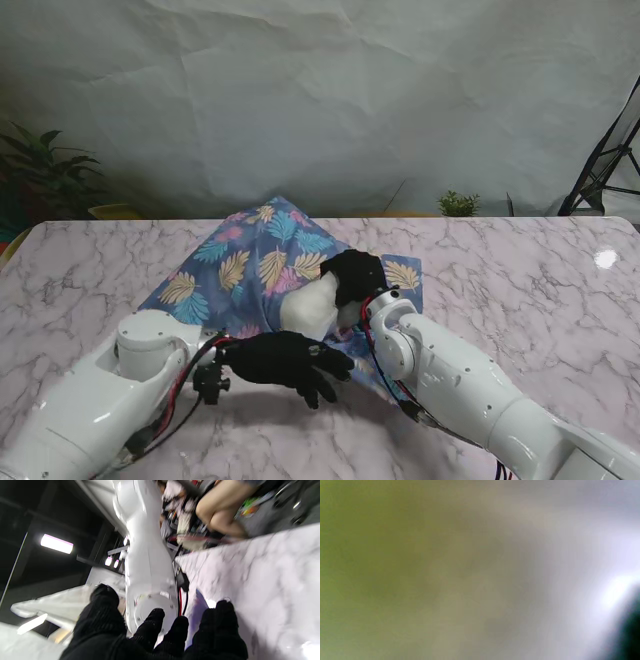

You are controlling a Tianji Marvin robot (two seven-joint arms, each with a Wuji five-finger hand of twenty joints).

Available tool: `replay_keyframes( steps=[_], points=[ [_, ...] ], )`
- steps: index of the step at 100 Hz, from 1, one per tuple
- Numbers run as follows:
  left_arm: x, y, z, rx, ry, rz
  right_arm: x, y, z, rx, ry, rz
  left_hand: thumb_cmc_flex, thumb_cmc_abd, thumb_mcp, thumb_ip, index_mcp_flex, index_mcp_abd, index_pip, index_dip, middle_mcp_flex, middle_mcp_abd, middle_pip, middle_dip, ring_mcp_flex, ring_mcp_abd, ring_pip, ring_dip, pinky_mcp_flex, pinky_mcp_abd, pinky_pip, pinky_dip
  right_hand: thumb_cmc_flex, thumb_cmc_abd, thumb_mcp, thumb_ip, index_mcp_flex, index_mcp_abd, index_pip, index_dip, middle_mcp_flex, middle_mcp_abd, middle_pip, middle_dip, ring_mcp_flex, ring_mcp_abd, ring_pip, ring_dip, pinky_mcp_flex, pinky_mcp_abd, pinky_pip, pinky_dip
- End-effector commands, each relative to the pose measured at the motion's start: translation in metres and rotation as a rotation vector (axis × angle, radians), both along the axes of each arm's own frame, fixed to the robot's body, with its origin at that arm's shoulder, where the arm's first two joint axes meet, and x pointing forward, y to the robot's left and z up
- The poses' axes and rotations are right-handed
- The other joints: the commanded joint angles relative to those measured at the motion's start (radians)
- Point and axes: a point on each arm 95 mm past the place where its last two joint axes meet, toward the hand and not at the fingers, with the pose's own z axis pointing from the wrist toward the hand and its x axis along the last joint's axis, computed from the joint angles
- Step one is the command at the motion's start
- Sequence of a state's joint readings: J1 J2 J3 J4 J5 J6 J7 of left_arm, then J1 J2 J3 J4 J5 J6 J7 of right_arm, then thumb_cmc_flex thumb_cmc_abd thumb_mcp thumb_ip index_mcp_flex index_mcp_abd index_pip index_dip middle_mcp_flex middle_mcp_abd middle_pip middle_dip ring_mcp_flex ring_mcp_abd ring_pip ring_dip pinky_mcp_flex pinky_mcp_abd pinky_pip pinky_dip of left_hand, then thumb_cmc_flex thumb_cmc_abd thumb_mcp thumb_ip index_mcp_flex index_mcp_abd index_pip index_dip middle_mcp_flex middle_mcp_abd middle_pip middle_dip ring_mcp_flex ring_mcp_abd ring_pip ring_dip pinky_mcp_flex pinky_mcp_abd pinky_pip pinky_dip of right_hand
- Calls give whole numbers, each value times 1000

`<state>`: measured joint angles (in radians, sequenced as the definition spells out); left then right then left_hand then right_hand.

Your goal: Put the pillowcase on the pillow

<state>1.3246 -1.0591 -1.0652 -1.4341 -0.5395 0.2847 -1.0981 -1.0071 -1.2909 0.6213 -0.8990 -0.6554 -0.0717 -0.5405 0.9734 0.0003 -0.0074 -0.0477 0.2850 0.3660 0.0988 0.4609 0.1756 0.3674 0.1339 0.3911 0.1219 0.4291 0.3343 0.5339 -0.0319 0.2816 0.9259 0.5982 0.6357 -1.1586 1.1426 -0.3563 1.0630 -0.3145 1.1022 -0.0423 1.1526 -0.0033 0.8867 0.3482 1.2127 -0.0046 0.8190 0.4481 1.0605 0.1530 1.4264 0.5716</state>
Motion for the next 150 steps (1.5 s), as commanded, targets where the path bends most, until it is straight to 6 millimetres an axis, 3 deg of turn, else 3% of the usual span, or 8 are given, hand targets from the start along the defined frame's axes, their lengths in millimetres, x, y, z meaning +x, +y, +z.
replay_keyframes(
  steps=[1,15,27,42,55,90,114,150],
  points=[
    [10,15,24,19,-104,26,-3,-15,-11,-32,20,-19,-36,-6,-32,19,-18,-51,-38,-19,-37,-51,-78,-36,-36,-33,-74,-34,-39,-73,-96,17,73,82,95,25,44,48,59,7,7,30,81,10,107,-81,273,46,69,-379,138,65],
    [8,29,43,6,-178,119,-5,-20,-12,-44,25,-12,-15,-12,-31,19,199,-52,41,8,314,-19,-37,28,216,33,94,94,143,-76,192,204,72,85,96,26,43,45,61,9,5,30,83,9,106,-81,272,45,69,-378,138,68],
    [12,27,51,25,-360,342,-7,-20,-16,-41,29,11,112,6,-25,22,378,-73,144,77,546,-19,40,120,382,53,293,169,329,-75,419,120,71,90,96,26,40,42,61,10,-1,22,84,9,105,-84,265,42,66,-377,131,68],
    [26,16,47,105,-771,465,-8,-18,-17,-30,29,53,286,-81,-10,34,310,-212,181,128,298,-89,44,99,143,-86,112,63,70,-137,113,-23,64,114,97,30,23,20,67,22,-20,1,85,14,103,-94,228,27,57,-368,96,59],
    [42,12,38,261,-1103,345,-8,-19,-14,-23,32,67,179,-146,-7,31,234,-262,88,-19,54,-127,-21,-7,-72,-159,-159,-111,-32,-177,-500,-194,54,131,99,32,8,-2,75,30,-40,-20,78,23,101,-99,185,29,47,-342,57,48],
    [50,13,29,465,-1403,-48,-2,-22,-6,7,71,48,-179,-188,-16,6,-88,-206,-4,-97,-104,-117,-176,-368,-138,-106,-370,-512,-37,-12,-950,-523,51,130,101,30,6,-5,81,30,-39,-23,76,36,105,-101,175,62,49,-336,50,48],
    [55,17,21,606,-1614,-21,-2,-21,-6,17,78,69,-228,-100,-29,-2,-153,-163,-139,-415,-107,-87,-174,-380,-140,-89,-369,-522,-46,52,-948,-565,52,126,102,30,11,-8,81,28,-34,-24,75,38,105,-102,179,69,49,-342,54,51],
    [55,21,4,745,-1522,76,-4,-20,-8,21,92,80,-349,3,-45,-6,-151,-129,-155,-478,-107,-75,-174,-380,-144,-59,-369,-522,-62,170,-958,-582,53,124,104,29,13,-9,82,27,-31,-26,73,40,106,-101,180,72,49,-340,55,52]
  ],
)
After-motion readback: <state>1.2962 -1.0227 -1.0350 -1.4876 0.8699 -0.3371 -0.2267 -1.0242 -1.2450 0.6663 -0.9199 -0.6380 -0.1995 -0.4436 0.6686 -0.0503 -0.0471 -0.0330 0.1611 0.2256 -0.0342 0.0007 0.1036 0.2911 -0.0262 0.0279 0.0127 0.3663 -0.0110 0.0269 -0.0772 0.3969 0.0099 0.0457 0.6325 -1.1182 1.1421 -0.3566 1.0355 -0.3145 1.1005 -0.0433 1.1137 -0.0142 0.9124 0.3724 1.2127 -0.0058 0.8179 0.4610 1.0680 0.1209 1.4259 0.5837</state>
